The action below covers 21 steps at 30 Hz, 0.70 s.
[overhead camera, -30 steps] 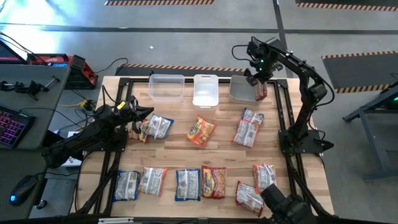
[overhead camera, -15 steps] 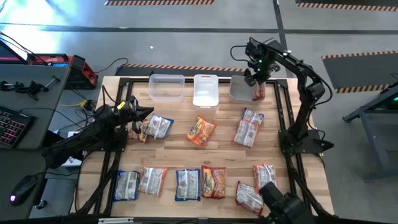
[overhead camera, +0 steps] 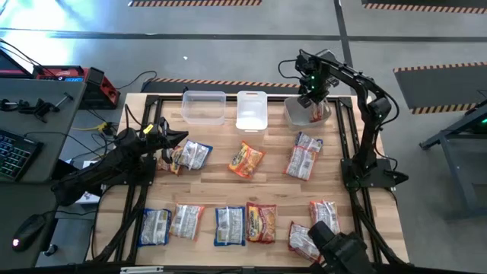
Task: Sort Maruchan noodles
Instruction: Put the red noodle pack into the gray bin
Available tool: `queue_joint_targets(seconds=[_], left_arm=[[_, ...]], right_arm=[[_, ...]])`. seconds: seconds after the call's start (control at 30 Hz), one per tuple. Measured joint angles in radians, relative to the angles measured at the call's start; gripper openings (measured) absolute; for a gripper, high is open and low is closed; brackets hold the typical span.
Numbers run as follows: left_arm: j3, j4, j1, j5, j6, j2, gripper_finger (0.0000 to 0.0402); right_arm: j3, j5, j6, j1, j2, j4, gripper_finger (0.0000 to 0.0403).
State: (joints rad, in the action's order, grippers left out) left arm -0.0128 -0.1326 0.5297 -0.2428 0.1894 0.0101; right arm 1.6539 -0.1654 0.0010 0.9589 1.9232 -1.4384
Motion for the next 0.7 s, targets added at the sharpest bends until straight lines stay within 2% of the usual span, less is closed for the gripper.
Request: queue_joint_targets(seconds=[0.13, 0.27, 0.37, 0.47, 0.7], left_arm=[[0.000, 0.000, 0.000, 0.000, 0.000, 0.000, 0.0001], [0.000, 0.000, 0.000, 0.000, 0.000, 0.000, 0.0001], [0.000, 0.000, 0.000, 0.000, 0.000, 0.000, 0.0000], [0.000, 0.000, 0.000, 0.000, 0.000, 0.000, 0.0000], [0.000, 0.001, 0.000, -0.001, 0.000, 0.000, 0.0000]], right_arm=[[0.000, -0.040, 0.062, -0.023, 0.000, -0.031, 0.0103], [0.000, -0.024, 0.137, -0.024, 0.000, -0.042, 0.0173], [0.000, -0.022, 0.219, -0.015, 0.000, -0.034, 0.0207], [0.000, -0.018, 0.309, -0.004, 0.000, -0.027, 0.0218], [0.000, 0.025, 0.421, -0.004, 0.000, -0.019, 0.0215]])
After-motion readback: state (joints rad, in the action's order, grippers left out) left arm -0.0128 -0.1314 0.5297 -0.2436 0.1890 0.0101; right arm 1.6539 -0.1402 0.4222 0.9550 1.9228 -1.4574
